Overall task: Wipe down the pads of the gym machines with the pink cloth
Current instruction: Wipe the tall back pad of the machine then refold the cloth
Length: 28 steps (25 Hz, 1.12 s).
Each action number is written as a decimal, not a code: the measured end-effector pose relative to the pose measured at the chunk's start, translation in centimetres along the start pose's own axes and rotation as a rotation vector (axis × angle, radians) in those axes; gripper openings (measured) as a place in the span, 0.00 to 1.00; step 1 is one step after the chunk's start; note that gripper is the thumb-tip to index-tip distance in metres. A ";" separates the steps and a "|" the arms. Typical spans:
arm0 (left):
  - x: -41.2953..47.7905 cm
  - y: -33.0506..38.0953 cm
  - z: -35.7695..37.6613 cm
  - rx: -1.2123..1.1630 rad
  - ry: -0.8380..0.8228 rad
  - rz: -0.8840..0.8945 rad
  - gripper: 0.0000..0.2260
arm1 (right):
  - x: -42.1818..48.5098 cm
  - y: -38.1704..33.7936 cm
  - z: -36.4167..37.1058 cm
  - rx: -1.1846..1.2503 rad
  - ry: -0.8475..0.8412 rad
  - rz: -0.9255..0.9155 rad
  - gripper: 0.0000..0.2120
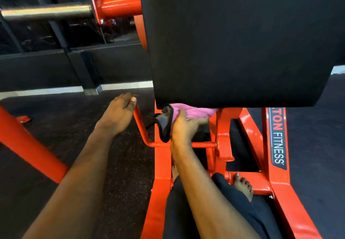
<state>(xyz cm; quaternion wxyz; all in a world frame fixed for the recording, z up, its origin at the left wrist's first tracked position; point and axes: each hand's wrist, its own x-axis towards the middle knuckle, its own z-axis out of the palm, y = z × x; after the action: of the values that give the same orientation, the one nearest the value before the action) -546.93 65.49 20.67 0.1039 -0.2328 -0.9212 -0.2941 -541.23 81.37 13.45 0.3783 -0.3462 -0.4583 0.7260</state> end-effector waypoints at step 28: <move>1.3 14.1 6.2 0.132 0.485 0.545 0.23 | 7.9 -7.5 -14.7 0.076 0.319 -0.153 0.33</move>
<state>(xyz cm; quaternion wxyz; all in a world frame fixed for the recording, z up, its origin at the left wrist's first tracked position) -541.51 79.79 23.09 0.4086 -0.3859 -0.7908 -0.2422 -530.80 96.37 14.13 0.5131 -0.4066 -0.3896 0.6478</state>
